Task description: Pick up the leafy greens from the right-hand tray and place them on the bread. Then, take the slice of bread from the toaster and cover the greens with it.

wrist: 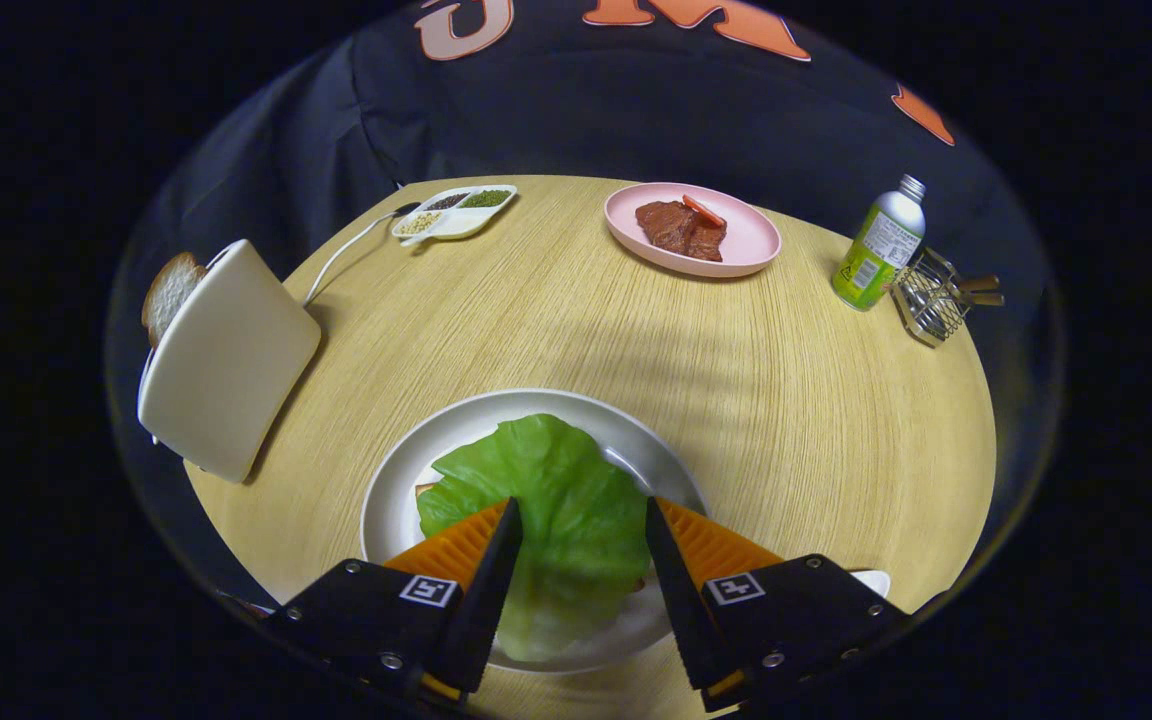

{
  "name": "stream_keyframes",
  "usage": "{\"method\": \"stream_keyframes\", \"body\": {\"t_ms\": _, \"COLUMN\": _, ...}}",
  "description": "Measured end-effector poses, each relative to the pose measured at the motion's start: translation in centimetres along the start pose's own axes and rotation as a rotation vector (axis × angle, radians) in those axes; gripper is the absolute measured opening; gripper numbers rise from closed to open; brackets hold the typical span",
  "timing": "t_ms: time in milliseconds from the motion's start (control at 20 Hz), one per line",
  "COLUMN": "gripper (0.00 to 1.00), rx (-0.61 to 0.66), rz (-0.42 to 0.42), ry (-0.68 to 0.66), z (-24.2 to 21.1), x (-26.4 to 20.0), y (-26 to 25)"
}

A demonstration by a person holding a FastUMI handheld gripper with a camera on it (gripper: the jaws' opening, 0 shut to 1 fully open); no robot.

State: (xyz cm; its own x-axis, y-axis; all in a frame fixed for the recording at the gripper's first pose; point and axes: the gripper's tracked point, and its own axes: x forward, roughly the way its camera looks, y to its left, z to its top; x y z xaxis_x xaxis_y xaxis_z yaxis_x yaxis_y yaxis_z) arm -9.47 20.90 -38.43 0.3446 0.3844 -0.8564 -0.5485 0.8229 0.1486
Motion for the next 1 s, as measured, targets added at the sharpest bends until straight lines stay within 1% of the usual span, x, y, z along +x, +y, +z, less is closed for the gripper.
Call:
{"method": "stream_keyframes", "body": {"t_ms": 150, "gripper": 0.79, "rx": 0.006, "rz": 0.022, "ry": -0.043, "z": 1.0, "x": -1.4, "y": 0.7}}
{"method": "stream_keyframes", "body": {"t_ms": 200, "gripper": 0.83, "rx": 0.001, "rz": 0.03, "ry": -0.062, "z": 1.6, "x": -2.0, "y": 1.2}}
{"method": "stream_keyframes", "body": {"t_ms": 300, "gripper": 0.86, "rx": -0.02, "rz": 0.032, "ry": -0.093, "z": 2.8, "x": -3.3, "y": 1.9}}
{"method": "stream_keyframes", "body": {"t_ms": 450, "gripper": 0.9, "rx": -0.019, "rz": 0.061, "ry": -0.126, "z": 5.0, "x": -5.7, "y": 4.2}}
{"method": "stream_keyframes", "body": {"t_ms": 600, "gripper": 0.95, "rx": -0.026, "rz": 0.054, "ry": -0.126, "z": 6.9, "x": -7.4, "y": 6.2}}
{"method": "stream_keyframes", "body": {"t_ms": 700, "gripper": 0.98, "rx": -0.008, "rz": 0.069, "ry": -0.135, "z": 8.5, "x": -8.4, "y": 8.2}}
{"method": "stream_keyframes", "body": {"t_ms": 850, "gripper": 0.98, "rx": -0.007, "rz": 0.075, "ry": -0.141, "z": 10.7, "x": -9.8, "y": 11.2}}
{"method": "stream_keyframes", "body": {"t_ms": 1000, "gripper": 0.98, "rx": -0.059, "rz": 0.056, "ry": -0.144, "z": 12.7, "x": -10.4, "y": 14.4}}
